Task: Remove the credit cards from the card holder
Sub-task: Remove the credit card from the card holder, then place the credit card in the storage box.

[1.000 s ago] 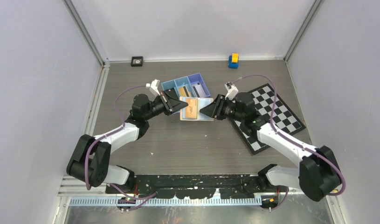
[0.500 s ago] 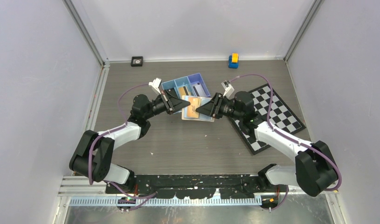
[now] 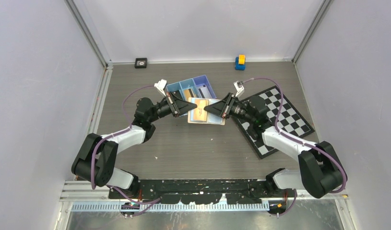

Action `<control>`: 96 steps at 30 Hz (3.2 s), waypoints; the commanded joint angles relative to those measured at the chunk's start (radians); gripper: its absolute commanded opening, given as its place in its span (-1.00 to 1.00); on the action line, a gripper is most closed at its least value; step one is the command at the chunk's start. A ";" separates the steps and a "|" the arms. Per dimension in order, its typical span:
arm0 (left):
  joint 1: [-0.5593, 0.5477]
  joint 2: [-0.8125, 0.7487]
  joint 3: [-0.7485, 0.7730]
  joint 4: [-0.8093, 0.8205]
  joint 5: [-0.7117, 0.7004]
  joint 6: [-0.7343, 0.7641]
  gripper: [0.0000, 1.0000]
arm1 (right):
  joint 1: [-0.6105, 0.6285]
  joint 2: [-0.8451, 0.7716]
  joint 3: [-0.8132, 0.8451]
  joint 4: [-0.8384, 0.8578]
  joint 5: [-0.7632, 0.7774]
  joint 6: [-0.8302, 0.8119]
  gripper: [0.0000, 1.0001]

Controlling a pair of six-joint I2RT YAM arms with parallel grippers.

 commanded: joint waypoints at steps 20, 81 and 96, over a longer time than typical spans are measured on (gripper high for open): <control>0.063 -0.102 -0.087 0.143 -0.078 -0.024 -0.94 | -0.070 -0.053 0.000 -0.075 0.058 -0.016 -0.99; 0.125 -0.912 -0.259 -0.701 -0.878 0.396 -1.00 | 0.045 0.719 1.072 -1.009 0.228 -0.516 -0.99; 0.125 -0.902 -0.266 -0.691 -0.876 0.386 -1.00 | 0.043 0.937 1.342 -1.188 0.242 -0.590 -0.99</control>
